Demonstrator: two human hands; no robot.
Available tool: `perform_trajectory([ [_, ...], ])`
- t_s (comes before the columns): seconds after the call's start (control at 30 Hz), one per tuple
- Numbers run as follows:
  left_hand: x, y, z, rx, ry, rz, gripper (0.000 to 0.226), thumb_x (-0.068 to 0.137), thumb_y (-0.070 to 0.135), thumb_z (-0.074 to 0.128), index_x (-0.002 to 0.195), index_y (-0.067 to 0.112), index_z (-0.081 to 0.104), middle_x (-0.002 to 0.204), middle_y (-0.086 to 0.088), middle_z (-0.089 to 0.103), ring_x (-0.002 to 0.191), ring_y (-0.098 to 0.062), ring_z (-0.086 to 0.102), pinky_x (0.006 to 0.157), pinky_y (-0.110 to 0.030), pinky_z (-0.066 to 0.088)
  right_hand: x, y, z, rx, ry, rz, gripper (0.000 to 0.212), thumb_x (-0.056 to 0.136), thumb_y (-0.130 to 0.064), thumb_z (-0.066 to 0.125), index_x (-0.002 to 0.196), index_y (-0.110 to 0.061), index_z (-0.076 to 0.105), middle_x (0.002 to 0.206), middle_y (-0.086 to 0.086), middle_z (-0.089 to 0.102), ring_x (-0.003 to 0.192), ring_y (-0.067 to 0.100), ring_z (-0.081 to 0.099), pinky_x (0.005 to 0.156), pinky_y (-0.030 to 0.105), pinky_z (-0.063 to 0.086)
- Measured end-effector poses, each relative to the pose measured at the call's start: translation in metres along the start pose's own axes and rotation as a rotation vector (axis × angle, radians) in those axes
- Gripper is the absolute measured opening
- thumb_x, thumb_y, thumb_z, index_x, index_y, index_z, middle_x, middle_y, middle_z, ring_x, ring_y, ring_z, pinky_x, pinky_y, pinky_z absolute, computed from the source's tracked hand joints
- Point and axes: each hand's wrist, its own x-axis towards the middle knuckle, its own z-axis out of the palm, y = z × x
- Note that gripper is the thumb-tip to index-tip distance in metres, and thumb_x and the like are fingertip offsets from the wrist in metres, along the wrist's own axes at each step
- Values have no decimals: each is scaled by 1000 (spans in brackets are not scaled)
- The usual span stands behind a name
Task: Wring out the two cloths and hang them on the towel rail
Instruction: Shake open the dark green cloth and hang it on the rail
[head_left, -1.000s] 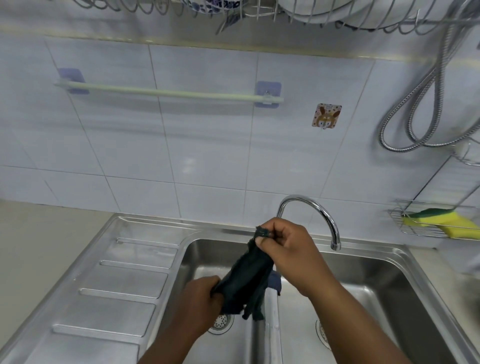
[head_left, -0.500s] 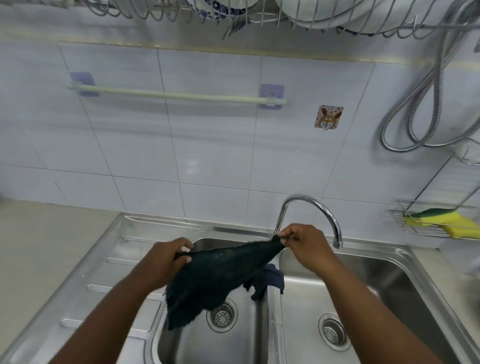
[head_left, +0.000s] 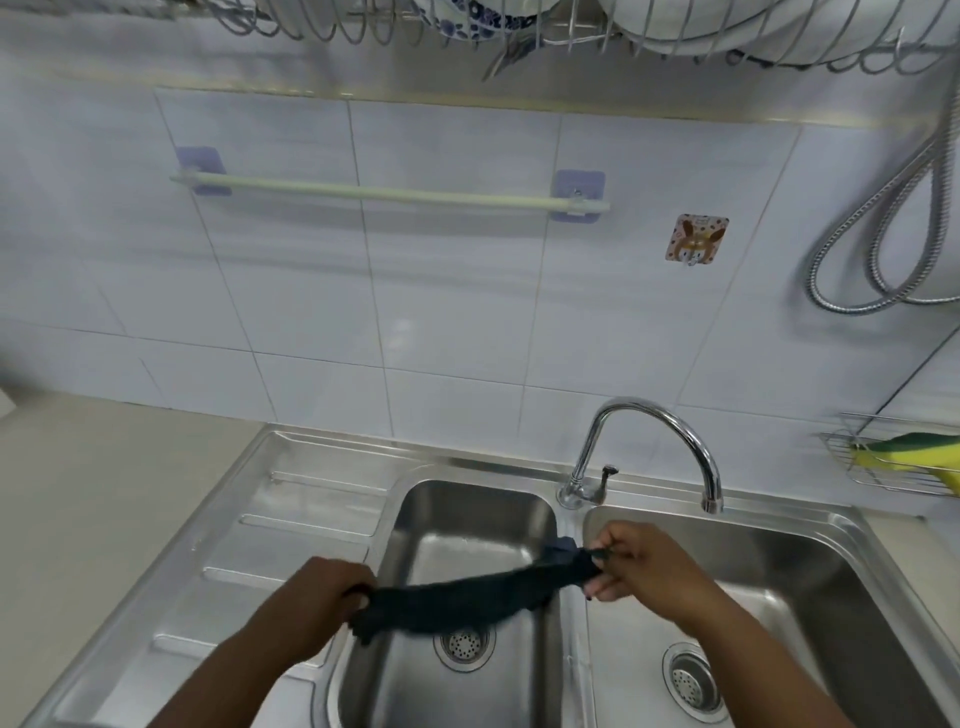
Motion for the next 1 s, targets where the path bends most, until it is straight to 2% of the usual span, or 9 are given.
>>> perform_trajectory([
  [0.13, 8, -2, -26, -23, 124, -3, 40, 83, 1, 59, 80, 40, 59, 79, 14, 68, 75, 1, 61, 67, -12, 41, 11, -19, 3, 56, 120, -76, 9, 93, -1, 56, 88, -3, 63, 78, 19, 75, 73, 33, 74, 80, 50, 60],
  [0.23, 10, -6, -49, -12, 204, -71, 26, 89, 9, 59, 84, 34, 66, 76, 10, 69, 70, -4, 64, 65, -16, 47, 14, -37, 1, 40, 146, -127, 10, 93, -9, 58, 87, -9, 66, 75, 14, 76, 71, 31, 74, 78, 46, 60],
  [0.3, 6, -7, -67, 37, 299, -148, 19, 91, 20, 59, 86, 36, 68, 75, 10, 70, 70, -5, 63, 66, -24, 52, 13, -51, -1, 8, 207, -181, 10, 92, -11, 61, 85, -13, 69, 72, 11, 75, 67, 26, 73, 71, 39, 60],
  [0.43, -1, -4, -109, -44, 529, -152, 17, 86, 19, 68, 80, 35, 71, 69, 16, 68, 64, -2, 60, 60, -23, 47, 7, -84, -1, 7, 367, -321, 11, 86, -12, 69, 80, -20, 72, 64, 1, 68, 49, 12, 64, 50, 22, 51],
  [0.53, 3, 4, -145, -296, 639, -193, 20, 88, 16, 66, 75, 31, 69, 53, 5, 66, 50, -11, 60, 54, -24, 50, 11, -116, -2, 194, 372, -330, 7, 89, -11, 65, 89, -16, 70, 50, 6, 60, 44, 21, 59, 42, 28, 47],
  [0.63, 21, 14, -189, -801, 734, -212, 16, 93, 7, 58, 85, 15, 69, 56, -12, 69, 44, -22, 59, 50, -29, 51, 20, -161, -3, 447, 332, -366, 4, 94, -10, 59, 96, -8, 62, 58, 16, 65, 56, 33, 69, 48, 33, 54],
  [0.73, 41, 26, -234, -1044, 810, -60, 13, 96, 4, 51, 91, 9, 62, 74, -20, 74, 64, -33, 73, 59, -35, 61, 29, -209, -5, 675, 298, -486, 6, 95, -7, 55, 100, -6, 55, 77, 23, 71, 81, 39, 73, 69, 40, 63],
  [0.83, 55, 35, -275, -1095, 904, 72, 13, 96, 3, 51, 92, 12, 60, 83, -19, 74, 78, -31, 75, 71, -34, 63, 37, -251, -9, 710, 343, -653, 5, 96, -8, 53, 101, -9, 56, 95, 23, 72, 94, 32, 72, 89, 44, 58],
  [1.0, 66, 43, -320, -966, 1031, 220, 21, 96, 0, 50, 89, 17, 61, 93, -12, 72, 85, -21, 75, 76, -31, 62, 44, -299, -23, 595, 390, -892, 24, 98, -1, 48, 89, -19, 61, 101, 11, 69, 99, 25, 70, 93, 42, 54],
])
